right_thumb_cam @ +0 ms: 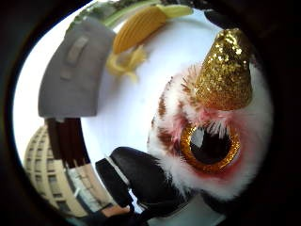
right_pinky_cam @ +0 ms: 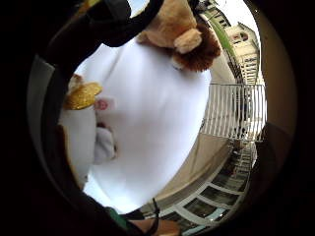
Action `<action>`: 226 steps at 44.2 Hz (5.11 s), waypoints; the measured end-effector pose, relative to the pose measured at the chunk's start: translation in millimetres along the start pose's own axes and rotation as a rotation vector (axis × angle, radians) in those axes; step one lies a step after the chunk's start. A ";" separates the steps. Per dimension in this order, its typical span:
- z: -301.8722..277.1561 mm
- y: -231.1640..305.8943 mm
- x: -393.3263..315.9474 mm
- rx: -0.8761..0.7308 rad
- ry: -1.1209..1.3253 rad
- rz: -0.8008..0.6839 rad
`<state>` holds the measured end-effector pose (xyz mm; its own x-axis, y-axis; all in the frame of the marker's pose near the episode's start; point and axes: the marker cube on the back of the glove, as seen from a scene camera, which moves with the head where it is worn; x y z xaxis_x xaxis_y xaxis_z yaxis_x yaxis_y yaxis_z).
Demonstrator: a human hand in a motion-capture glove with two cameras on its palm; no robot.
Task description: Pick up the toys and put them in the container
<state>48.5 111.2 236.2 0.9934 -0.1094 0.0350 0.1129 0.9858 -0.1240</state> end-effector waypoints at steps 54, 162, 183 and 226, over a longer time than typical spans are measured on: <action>-197.8 -43.5 -28.3 0.220 0.020 0.146; 27.7 -112.4 148.2 -0.114 -0.016 0.218; 11.1 -107.6 143.2 -0.004 0.063 0.270; -316.4 -145.2 -214.0 0.309 0.037 0.028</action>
<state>-173.9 -48.8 -67.1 0.9967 -0.0807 -0.0011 0.0795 0.9799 0.1827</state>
